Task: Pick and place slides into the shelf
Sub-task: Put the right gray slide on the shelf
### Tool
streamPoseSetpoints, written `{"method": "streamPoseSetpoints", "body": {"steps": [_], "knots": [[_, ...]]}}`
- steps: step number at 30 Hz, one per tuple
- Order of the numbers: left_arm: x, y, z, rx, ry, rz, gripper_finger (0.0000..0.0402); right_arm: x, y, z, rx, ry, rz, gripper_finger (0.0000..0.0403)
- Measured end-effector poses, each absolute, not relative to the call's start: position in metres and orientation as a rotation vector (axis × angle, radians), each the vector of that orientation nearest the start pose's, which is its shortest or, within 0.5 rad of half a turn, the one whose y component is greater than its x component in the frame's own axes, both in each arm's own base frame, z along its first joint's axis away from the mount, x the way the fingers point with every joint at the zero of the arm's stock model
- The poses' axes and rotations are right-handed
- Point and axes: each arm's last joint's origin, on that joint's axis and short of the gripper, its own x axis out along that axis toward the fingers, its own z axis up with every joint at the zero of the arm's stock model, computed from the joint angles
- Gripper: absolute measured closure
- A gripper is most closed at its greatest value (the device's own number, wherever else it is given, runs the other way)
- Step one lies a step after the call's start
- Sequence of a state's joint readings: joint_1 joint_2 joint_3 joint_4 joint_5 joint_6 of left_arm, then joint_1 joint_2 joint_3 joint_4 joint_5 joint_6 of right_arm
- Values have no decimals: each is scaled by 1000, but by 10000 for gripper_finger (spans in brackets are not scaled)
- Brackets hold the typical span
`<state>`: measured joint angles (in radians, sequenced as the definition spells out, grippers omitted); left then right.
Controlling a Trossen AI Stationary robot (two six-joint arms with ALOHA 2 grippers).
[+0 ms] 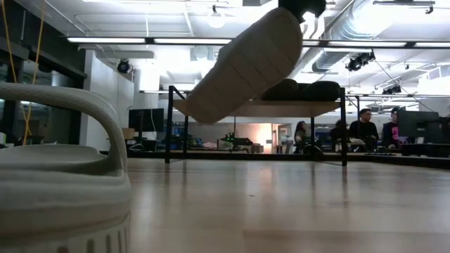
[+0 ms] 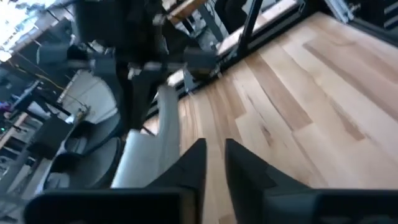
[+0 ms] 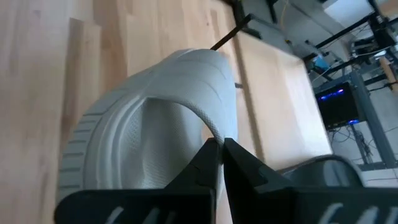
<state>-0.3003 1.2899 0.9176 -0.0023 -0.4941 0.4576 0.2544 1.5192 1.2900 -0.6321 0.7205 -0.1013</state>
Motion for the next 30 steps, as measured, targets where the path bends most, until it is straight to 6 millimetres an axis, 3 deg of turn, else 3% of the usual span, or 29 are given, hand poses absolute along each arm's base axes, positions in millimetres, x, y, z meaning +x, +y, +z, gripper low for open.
{"method": "streamPoseSetpoints", "body": {"steps": [7, 12, 21, 25, 30], "knots": [[273, -81, 294, 598, 345, 159, 268, 317, 56, 306, -540, 752, -405, 403], [273, -83, 297, 566, 308, 167, 232, 318, 55, 308, -565, 743, -427, 403], [273, -82, 298, 547, 310, 191, 220, 322, 57, 328, -580, 748, -536, 403], [273, -81, 297, 551, 316, 220, 220, 340, 60, 339, -631, 795, -581, 403], [272, -78, 297, 563, 334, 311, 218, 370, 67, 334, -697, 934, -620, 403]]}}
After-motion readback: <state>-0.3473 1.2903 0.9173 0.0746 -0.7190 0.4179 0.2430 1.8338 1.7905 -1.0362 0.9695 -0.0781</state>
